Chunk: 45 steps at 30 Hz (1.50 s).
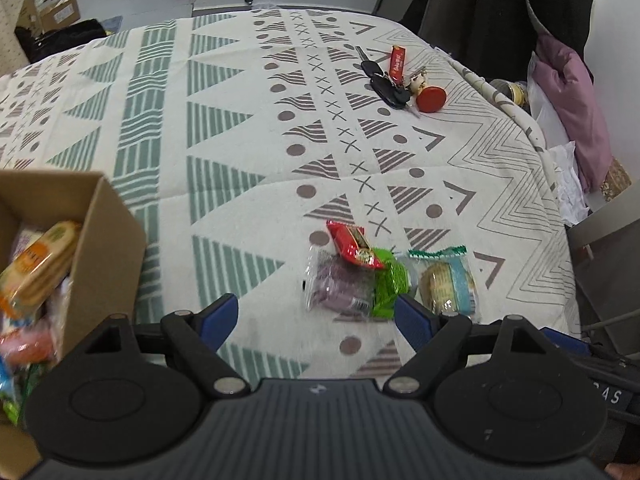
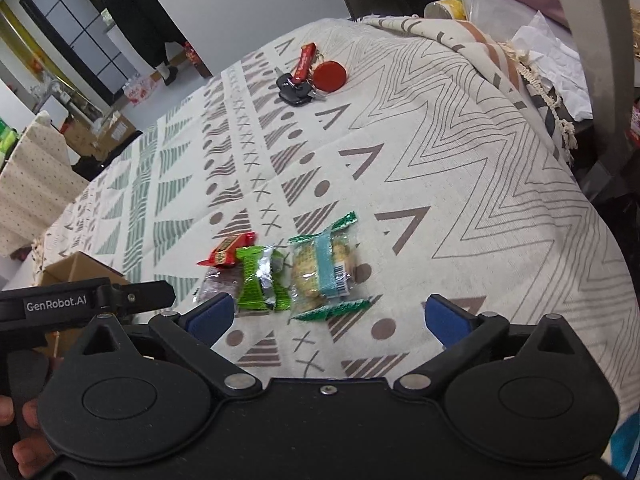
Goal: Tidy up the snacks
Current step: 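Move the left gripper to the purple candy bag while the right nears the cookie packet, then grasp the purple candy bag with the left gripper while the right grasps the cookie packet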
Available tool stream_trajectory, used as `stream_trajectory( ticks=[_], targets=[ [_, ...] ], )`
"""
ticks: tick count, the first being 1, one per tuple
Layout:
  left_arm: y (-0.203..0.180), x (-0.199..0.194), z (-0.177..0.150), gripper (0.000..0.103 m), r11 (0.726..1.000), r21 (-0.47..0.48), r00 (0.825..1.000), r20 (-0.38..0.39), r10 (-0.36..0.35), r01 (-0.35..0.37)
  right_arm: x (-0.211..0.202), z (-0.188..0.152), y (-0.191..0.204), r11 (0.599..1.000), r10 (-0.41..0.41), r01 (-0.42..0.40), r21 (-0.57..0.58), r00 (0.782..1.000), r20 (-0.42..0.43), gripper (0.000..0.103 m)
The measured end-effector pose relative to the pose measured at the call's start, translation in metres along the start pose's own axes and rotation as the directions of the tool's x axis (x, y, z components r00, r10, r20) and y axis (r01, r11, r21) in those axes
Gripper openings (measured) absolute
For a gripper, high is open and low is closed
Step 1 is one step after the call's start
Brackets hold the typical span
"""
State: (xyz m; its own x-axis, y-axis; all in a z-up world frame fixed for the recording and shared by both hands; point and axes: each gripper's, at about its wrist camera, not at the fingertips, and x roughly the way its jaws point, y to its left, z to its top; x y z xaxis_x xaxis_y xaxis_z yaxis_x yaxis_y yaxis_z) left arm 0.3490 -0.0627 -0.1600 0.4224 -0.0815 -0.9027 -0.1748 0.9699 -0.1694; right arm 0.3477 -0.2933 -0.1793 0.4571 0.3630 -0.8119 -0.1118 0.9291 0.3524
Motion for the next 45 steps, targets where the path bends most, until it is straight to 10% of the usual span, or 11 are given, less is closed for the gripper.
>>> stream_trajectory(
  ticks=[29, 33, 45],
  targets=[
    [-0.017, 0.075, 0.007, 0.052, 0.997, 0.078, 0.997, -0.075, 0.025, -0.019, 0.062, 0.015, 0.014, 0.984, -0.102, 0.090, -0.152, 0.992, -0.072, 0.071],
    [-0.014, 0.070, 0.004, 0.039, 0.997, 0.078, 0.996, -0.084, 0.023, -0.017, 0.060, 0.011, 0.023, 0.974, -0.099, 0.081, -0.209, 0.992, -0.074, 0.045],
    [0.016, 0.031, -0.028, 0.035, 1.000, -0.017, 0.995, -0.099, 0.007, -0.009, 0.034, -0.011, 0.030, 0.984, -0.090, 0.077, -0.163, 0.993, -0.077, 0.026]
  ],
)
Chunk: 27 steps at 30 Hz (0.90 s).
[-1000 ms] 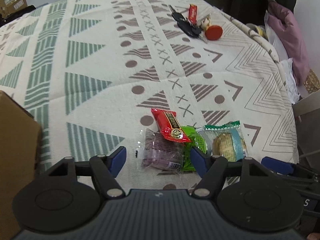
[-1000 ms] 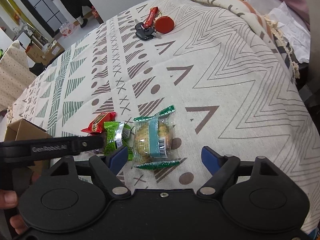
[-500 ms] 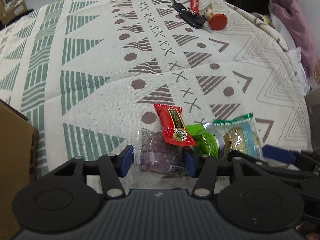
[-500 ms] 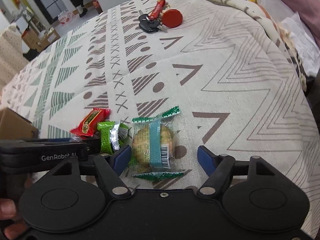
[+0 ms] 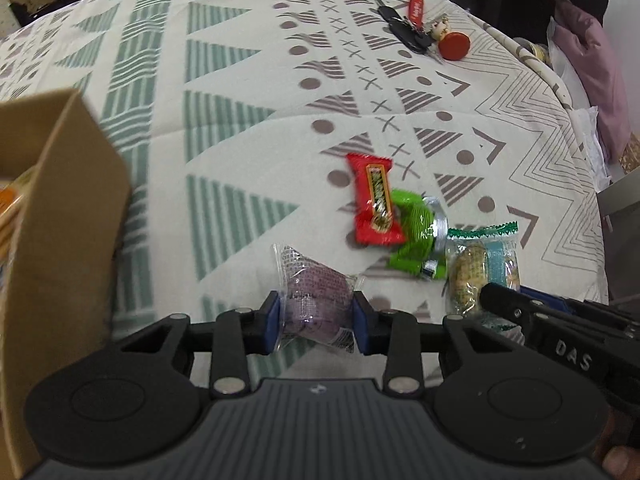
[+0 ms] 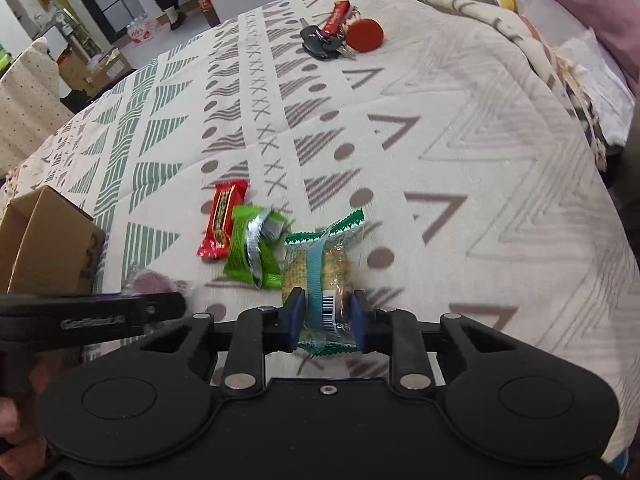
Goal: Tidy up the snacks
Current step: 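Grasp the purple candy bag with the left gripper while the right grasps the cookie packet, then carry the purple candy bag and cookie packet over the box and open both grippers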
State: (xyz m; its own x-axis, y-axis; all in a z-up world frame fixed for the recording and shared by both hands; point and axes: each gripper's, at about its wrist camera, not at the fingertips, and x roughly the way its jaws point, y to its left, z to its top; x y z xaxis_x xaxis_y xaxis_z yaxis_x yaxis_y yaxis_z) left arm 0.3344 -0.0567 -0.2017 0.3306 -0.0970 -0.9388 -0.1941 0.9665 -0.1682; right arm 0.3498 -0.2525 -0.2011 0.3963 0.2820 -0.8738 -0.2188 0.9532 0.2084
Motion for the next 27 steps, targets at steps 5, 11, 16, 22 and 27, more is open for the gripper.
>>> stream_trajectory(
  ticks=[5, 11, 16, 22, 27],
  targets=[
    [0.015, -0.021, -0.015, 0.035, 1.000, -0.016, 1.000, 0.024, 0.015, -0.014, 0.011, -0.003, 0.007, 0.998, -0.053, 0.053, -0.015, 0.999, 0.014, 0.062],
    [0.034, -0.034, -0.025, 0.035, 0.997, -0.054, 0.998, 0.030, 0.048, -0.047, 0.025, -0.005, 0.023, 0.986, -0.131, 0.132, -0.106, 0.991, 0.018, 0.048],
    [0.036, -0.046, -0.030, 0.035, 0.996, -0.077, 0.998, 0.050, 0.048, -0.044, 0.009, -0.009, 0.025, 0.994, -0.075, 0.074, -0.082, 0.997, -0.006, 0.047],
    [0.038, -0.064, -0.037, 0.035, 0.996, -0.084, 0.996, 0.081, 0.038, -0.032, -0.020, -0.024, 0.038, 0.997, -0.031, 0.032, -0.066, 0.999, 0.018, 0.047],
    [0.043, -0.080, -0.042, 0.035, 0.996, -0.084, 0.994, 0.103, 0.027, -0.019, -0.042, -0.030, 0.052, 0.998, -0.005, 0.008, -0.058, 0.999, 0.053, 0.047]
  ],
)
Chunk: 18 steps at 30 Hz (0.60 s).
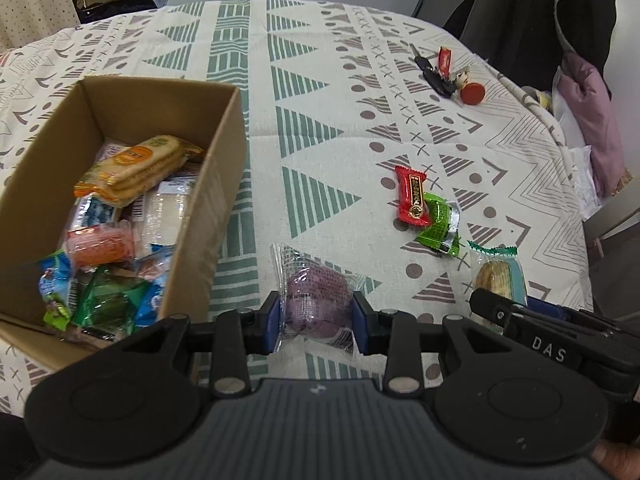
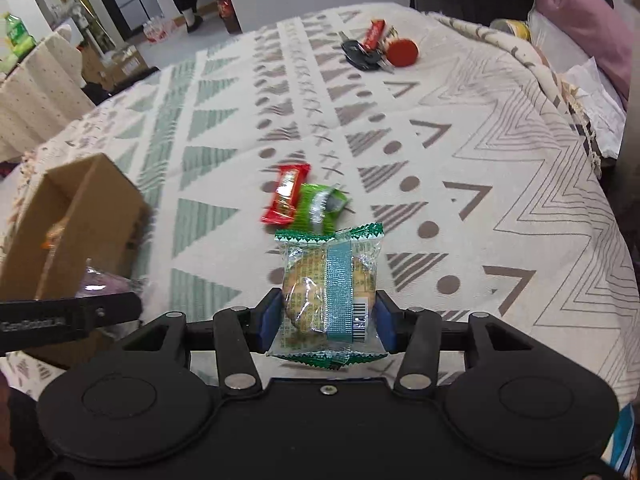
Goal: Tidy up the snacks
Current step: 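Carry the purple candy bag and cookie packet over the box and open both grippers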
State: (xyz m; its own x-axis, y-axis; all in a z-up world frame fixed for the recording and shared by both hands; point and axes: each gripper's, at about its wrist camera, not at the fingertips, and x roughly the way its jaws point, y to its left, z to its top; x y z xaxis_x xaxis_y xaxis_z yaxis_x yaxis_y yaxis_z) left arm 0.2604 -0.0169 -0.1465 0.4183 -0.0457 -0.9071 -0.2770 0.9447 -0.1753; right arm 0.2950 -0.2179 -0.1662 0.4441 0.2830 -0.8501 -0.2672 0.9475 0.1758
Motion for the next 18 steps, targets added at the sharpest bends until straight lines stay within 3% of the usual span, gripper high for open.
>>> stream_trajectory(
  ticks=[18],
  targets=[
    [0.054, -0.062, 0.004, 0.035, 0.998, -0.043, 0.998, 0.055, -0.044, 0.047, -0.058, 0.000, 0.073, 0.996, 0.084, -0.082, -0.026, 0.992, 0.096, 0.047]
  ],
)
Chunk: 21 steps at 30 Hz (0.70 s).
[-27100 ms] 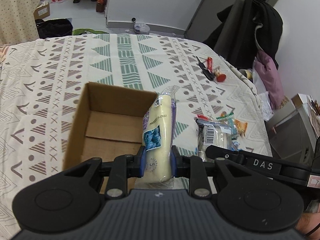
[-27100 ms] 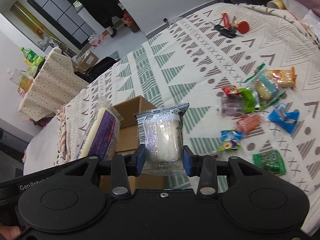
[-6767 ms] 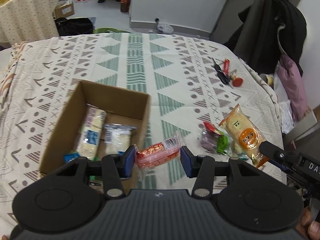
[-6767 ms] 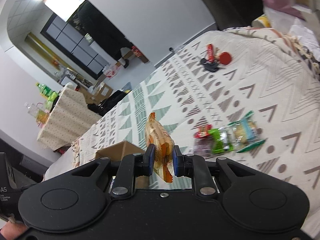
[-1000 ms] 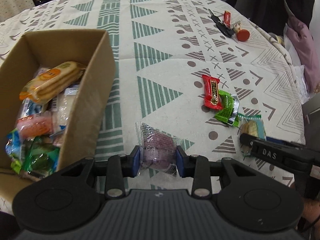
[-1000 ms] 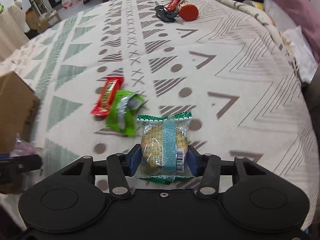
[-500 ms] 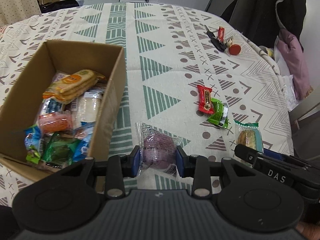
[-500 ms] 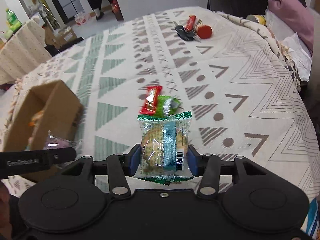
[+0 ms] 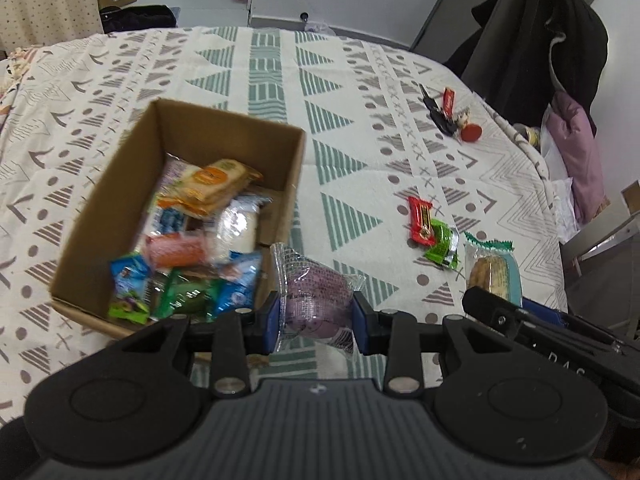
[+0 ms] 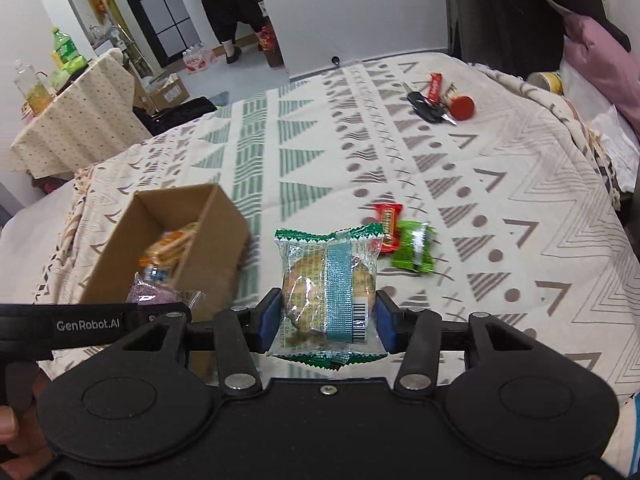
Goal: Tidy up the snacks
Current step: 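Carry the purple candy bag and cookie packet over the box and open both grippers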
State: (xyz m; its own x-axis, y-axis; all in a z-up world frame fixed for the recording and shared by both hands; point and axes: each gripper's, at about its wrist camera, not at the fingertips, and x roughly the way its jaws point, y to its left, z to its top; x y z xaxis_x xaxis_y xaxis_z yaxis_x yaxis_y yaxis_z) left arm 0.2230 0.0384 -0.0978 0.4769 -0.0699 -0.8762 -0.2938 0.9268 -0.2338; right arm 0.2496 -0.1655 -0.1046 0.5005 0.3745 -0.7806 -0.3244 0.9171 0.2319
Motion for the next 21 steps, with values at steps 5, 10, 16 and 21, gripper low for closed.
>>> stream_trajectory(
  ticks=[5, 10, 16, 21],
  targets=[
    [0.014, -0.013, 0.008, 0.035, 1.000, 0.017, 1.000, 0.023, 0.009, -0.010, -0.006, 0.001, 0.023, 1.000, 0.024, -0.023, -0.016, 0.999, 0.022, 0.047],
    [0.028, -0.023, 0.015, 0.035, 1.000, 0.010, 0.999, 0.039, 0.013, -0.013, -0.007, 0.001, 0.040, 0.999, 0.046, -0.045, -0.014, 0.998, 0.046, 0.047],
    [0.048, -0.029, 0.019, 0.035, 1.000, -0.006, 0.998, 0.046, 0.031, -0.031, -0.003, 0.002, 0.059, 0.997, 0.067, -0.065, -0.028, 0.996, 0.052, 0.047],
    [0.067, -0.028, 0.020, 0.035, 0.998, -0.039, 0.998, 0.038, 0.044, -0.042, 0.002, 0.004, 0.072, 0.996, 0.085, -0.083, -0.035, 0.995, 0.049, 0.047]
  ],
)
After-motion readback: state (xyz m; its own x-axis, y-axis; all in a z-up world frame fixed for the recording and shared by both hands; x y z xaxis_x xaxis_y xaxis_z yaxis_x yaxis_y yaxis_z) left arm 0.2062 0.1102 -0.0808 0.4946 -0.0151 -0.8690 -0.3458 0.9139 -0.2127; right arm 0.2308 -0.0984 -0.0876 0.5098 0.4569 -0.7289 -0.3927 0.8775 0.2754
